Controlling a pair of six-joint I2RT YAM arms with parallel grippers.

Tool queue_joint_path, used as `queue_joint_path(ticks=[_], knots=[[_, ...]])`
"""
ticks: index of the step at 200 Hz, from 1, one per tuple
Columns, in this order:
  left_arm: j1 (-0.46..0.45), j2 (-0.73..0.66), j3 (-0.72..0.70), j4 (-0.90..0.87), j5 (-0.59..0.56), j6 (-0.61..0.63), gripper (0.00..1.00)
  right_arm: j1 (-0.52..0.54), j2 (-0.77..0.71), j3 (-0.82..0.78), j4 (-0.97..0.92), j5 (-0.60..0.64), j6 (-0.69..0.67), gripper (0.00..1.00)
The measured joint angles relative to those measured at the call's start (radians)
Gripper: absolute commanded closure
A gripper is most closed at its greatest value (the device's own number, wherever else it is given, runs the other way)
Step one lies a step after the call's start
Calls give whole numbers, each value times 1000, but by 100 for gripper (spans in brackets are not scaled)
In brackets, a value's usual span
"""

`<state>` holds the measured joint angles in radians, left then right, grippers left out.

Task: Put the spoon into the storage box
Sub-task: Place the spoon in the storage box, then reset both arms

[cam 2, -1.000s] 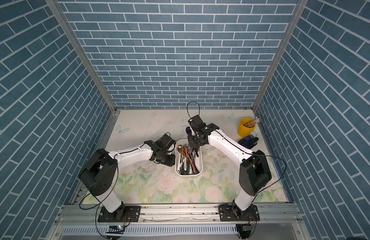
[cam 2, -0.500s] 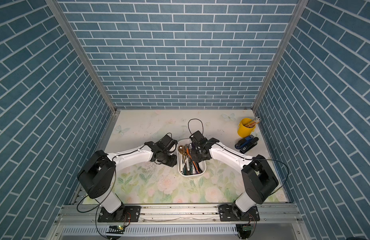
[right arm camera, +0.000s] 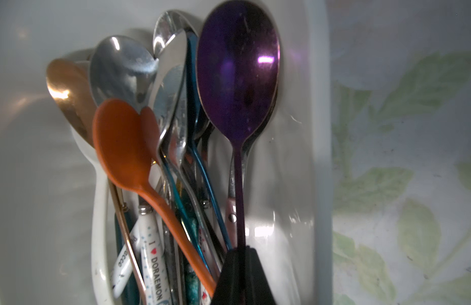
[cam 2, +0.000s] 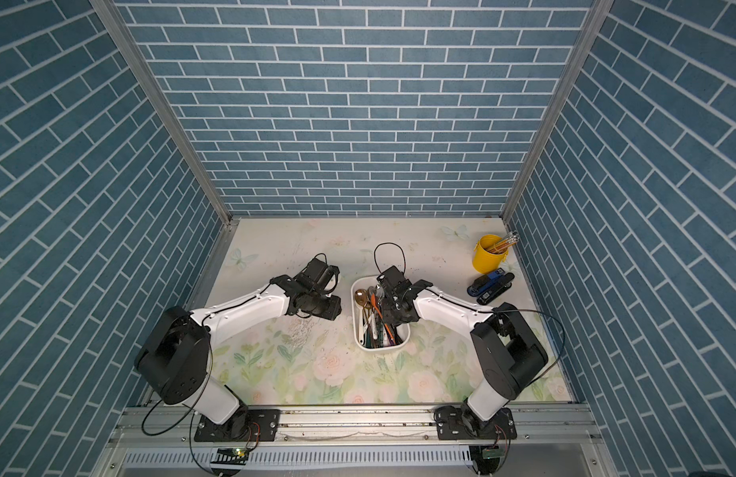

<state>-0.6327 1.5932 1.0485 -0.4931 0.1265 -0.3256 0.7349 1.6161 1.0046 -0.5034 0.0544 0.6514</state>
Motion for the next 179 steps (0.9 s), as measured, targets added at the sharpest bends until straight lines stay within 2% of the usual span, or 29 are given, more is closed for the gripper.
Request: queue_joint_path(ticks=[37,81,101,121,126,131,143,162,175,179], knots=[[11,-60,0,20,-14,0,58,0,2,2,10,10,-5,74],[64,-124,1,42,-58,7,57,-1,4,117,-24,51,-63,68],[97,-163,0,62,-85,13,58,-15,-2,167,-16,86,-115,58],[143,-242,-36,134,-122,8,57,-57,-37,150,24,124,-194,46],[156,-269,-56,159,-132,5,53,-76,-51,134,46,129,-217,42],[171,-299,-80,184,-143,2,43,-103,-69,114,73,134,-238,38],[204,-360,-137,242,-173,1,29,-179,-116,57,140,149,-294,29],[255,-389,-195,312,-234,0,15,-289,-156,-35,281,187,-401,9],[292,-375,-226,364,-270,9,1,-346,-154,-96,390,220,-480,6],[302,-372,-237,381,-283,2,0,-356,-153,-112,420,226,-499,6]])
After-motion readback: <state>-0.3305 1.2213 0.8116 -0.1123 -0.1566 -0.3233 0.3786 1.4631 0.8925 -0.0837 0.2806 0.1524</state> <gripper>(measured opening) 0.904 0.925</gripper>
